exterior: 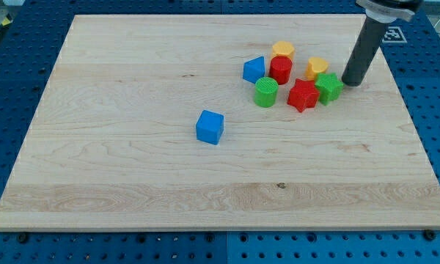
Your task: Move your arm towards the blue cube
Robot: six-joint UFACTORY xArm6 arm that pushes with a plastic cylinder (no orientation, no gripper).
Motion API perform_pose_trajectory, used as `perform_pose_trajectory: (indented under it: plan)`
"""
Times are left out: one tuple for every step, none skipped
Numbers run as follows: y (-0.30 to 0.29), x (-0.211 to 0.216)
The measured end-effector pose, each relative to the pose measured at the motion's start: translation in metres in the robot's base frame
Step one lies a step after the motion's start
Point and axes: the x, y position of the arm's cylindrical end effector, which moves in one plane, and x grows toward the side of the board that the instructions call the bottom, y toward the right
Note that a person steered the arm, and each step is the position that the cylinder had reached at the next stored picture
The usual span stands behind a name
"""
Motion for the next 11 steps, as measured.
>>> perform_pose_trajectory:
  plan:
    - [-0.013, 0.017]
    - [-0.03, 0.032]
    - [-0.035, 0.036]
    - [-0.012, 0.034]
    - [-0.007, 0.058]
    - [-0.029, 0.096]
    - [-0.066, 0.127]
    - [-0.116, 0.15]
    - [-0.168, 0.166]
    - [-0.21, 0.166]
    - [-0.244, 0.151]
